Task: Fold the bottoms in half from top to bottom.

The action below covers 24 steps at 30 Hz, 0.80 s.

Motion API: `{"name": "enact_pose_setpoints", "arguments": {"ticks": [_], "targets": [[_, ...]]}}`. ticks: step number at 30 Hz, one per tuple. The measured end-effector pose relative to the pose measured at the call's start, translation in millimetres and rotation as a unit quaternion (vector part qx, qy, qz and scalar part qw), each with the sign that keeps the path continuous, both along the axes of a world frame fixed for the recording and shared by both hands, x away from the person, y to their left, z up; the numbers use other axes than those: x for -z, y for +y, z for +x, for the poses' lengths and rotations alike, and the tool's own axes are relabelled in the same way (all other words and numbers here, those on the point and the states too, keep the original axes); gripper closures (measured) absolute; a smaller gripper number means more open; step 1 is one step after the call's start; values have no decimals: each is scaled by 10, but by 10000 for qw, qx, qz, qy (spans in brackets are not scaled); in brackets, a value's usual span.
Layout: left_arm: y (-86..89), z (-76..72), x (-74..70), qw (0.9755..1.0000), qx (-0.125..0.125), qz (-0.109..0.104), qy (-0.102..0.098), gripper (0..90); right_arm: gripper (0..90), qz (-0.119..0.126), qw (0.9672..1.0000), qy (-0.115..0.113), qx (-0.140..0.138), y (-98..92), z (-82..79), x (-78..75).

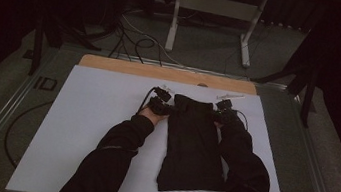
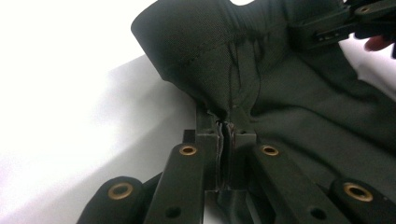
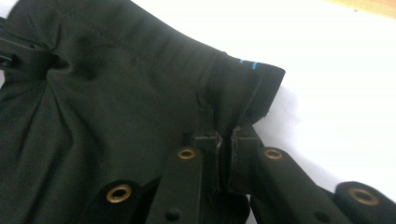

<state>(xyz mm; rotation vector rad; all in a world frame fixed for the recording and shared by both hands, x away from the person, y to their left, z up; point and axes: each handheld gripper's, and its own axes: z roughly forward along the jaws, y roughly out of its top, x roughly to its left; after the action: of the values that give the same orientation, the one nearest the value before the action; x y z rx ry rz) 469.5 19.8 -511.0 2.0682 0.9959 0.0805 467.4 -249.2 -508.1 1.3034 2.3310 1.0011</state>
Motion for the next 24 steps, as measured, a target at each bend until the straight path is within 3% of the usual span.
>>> {"name": "enact_pose_setpoints", "arguments": {"ticks": [6, 24], "targets": [[27, -17, -80, 9998, 96, -167, -37, 866, 855, 98, 9999, -108, -92, -57, -40, -116], [7, -56, -339, 9987, 237, -353, -290, 867, 864, 257, 9990, -362, -56, -164, -102, -419]]}}
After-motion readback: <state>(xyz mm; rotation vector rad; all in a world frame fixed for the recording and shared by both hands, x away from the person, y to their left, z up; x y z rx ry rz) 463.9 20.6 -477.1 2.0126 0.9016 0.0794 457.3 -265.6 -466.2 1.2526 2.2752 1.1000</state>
